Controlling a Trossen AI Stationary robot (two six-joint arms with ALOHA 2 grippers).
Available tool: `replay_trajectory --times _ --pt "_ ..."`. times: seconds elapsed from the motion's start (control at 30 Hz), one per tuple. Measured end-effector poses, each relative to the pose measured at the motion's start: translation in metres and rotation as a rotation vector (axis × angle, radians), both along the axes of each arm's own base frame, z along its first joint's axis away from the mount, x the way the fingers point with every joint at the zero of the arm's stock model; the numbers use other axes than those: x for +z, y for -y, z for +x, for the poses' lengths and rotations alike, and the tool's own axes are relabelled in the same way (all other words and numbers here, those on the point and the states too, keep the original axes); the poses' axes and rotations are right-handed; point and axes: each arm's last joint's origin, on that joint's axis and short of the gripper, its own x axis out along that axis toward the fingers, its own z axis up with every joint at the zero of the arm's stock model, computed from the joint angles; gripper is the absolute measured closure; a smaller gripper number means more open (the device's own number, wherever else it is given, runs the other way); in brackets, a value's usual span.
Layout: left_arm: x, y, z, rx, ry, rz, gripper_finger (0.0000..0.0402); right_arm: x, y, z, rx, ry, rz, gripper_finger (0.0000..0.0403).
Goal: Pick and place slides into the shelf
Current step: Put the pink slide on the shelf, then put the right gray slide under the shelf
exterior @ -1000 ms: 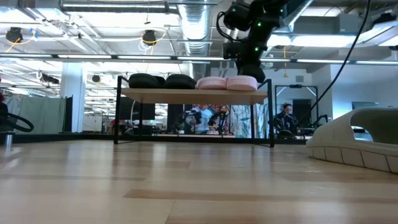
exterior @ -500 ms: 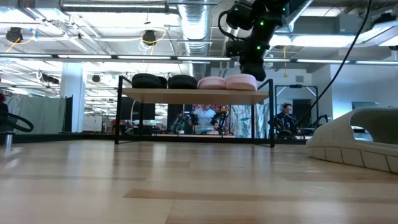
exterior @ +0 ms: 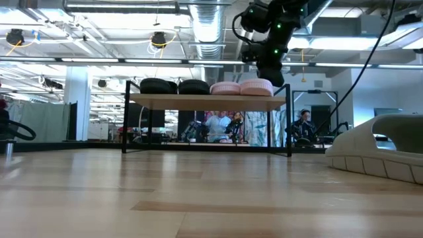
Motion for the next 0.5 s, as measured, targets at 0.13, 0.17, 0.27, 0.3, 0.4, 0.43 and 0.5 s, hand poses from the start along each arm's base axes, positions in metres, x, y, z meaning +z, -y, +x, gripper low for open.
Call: replay_trajectory --times 0.13,0.17,0.27,0.3,0.4,0.43,0.5 --pt "0.000 0.000 0.000 0.000 0.000 0.000 0.0210 0.002 -0.004 0.000 -0.003 -0.011 -0.020 0.0232" --pt "0.000 0.000 0.000 -0.001 0.000 0.000 0.0210 0.003 -0.006 0.000 -0.001 -0.010 -0.024 0.0224" --pt "0.000 0.000 0.000 -0.008 -0.001 -0.004 0.0210 0.010 -0.012 -0.002 0.008 0.011 -0.030 0.0207" --pt "0.000 0.000 0.000 -0.012 -0.002 -0.006 0.0210 0.014 -0.014 -0.004 0.012 0.022 -0.034 0.0203" --pt "0.000 0.001 0.000 -0.017 0.000 -0.014 0.0210 0.026 -0.023 -0.008 0.030 0.056 -0.048 0.0195" --pt "0.000 0.001 0.000 -0.017 0.000 -0.014 0.0210 0.029 -0.025 -0.010 0.035 0.063 -0.052 0.0194" --pt "0.000 0.000 0.000 -0.017 0.001 -0.014 0.0210 0.036 -0.033 -0.013 0.044 0.070 -0.066 0.0193"
